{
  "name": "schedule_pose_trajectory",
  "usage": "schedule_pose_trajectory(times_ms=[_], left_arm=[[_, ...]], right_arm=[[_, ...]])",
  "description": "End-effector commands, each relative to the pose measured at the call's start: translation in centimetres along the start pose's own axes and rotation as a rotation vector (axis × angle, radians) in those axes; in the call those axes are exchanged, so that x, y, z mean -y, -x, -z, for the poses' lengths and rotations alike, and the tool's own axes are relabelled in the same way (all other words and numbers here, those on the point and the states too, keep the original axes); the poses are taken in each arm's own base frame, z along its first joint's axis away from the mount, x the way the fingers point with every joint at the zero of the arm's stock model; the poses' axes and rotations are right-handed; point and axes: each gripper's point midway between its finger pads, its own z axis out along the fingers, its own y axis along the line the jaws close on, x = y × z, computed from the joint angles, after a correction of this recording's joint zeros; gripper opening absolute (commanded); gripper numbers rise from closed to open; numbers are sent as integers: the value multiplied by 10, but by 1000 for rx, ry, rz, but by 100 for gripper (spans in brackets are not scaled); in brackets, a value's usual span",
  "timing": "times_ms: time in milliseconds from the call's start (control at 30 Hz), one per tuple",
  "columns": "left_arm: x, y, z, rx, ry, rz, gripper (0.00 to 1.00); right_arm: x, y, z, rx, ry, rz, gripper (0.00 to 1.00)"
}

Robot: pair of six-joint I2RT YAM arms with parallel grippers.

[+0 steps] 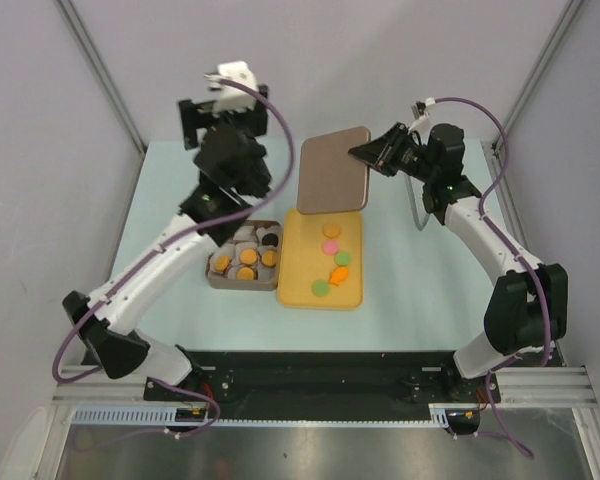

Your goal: Pack the cookies

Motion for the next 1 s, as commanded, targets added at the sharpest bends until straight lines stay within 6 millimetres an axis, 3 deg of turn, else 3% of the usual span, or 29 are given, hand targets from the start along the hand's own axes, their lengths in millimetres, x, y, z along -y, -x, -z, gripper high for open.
schedule_pose_trajectory(times_ms=[0,33,67,100,133,167,200,233,300,433,467,600,633,700,767,833,967], left_arm=[[9,-41,-20,-148,-122,124,100],[2,-50,-30,-159,-130,130,100],[2,-70,-32,-199,-157,154,100],[-15,-73,-28,-218,-182,211,100],[-34,-86,-40,-240,-156,302,100],[-24,-120,-32,-299,-240,302,100],[-37,-113,-30,-256,-240,348,100],[-40,-142,-25,-286,-238,317,100],[-40,-139,-21,-239,-274,335,99],[-34,-175,-18,-334,-278,383,92],[-33,-188,-15,-383,-270,393,90],[-53,-231,-2,-530,-99,532,61],[-61,-239,6,-542,-66,549,57],[-72,-255,19,-561,-8,592,51],[-79,-242,26,-508,-19,666,50],[-86,-247,34,-533,13,673,50],[-91,-237,42,-530,53,689,53]], right_arm=[[-5,-10,-1,-53,23,32,0],[0,-18,-5,-89,32,24,0],[0,-25,-8,-110,40,22,0],[0,-30,-11,-127,51,23,0],[3,-37,-15,-150,62,22,0],[-4,-42,-21,-156,93,33,0],[-7,-45,-23,-162,110,32,0],[-9,-49,-26,-172,128,28,0],[-10,-56,-36,-183,160,-1,0],[-9,-73,-48,-227,225,-82,0],[-11,-74,-52,-218,266,-77,0],[-15,-93,-54,-247,358,-178,0],[-20,-93,-53,-234,401,-165,0],[-13,-103,-54,-249,407,-223,0],[-13,-105,-54,-230,434,-229,0],[-8,-114,-56,-237,436,-257,0],[-1,-129,-61,-227,434,-296,0]])
